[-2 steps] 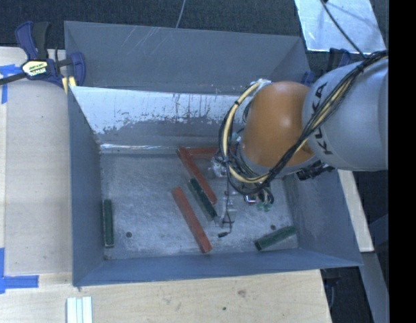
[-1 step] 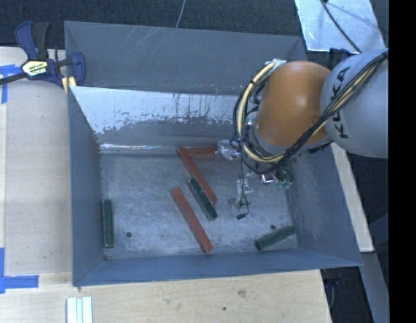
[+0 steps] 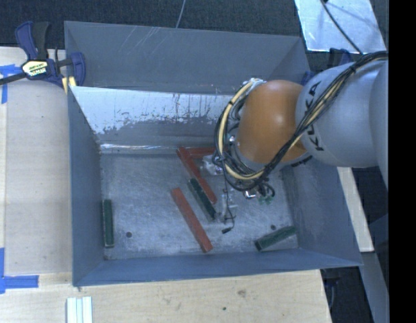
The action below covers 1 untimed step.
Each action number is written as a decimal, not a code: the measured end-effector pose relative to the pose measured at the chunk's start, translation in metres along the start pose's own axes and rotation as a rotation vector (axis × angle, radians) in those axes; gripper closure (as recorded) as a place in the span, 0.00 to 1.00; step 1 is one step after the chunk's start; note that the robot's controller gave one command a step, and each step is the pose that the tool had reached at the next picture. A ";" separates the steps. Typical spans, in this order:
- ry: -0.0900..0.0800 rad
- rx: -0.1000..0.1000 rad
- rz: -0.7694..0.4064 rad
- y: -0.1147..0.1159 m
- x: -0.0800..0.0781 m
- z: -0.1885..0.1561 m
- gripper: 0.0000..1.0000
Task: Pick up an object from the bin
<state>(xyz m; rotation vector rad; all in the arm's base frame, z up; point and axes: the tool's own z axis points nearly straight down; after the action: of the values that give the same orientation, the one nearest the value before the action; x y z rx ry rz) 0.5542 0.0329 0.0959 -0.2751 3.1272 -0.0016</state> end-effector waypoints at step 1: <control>-0.001 -0.004 0.202 -0.001 -0.004 0.014 0.00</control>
Offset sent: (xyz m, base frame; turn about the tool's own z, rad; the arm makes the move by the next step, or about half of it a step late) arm -0.0046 0.0428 -0.0204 0.0459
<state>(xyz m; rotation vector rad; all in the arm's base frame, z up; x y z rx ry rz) 0.5586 0.0323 0.0817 0.0412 3.1384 0.0054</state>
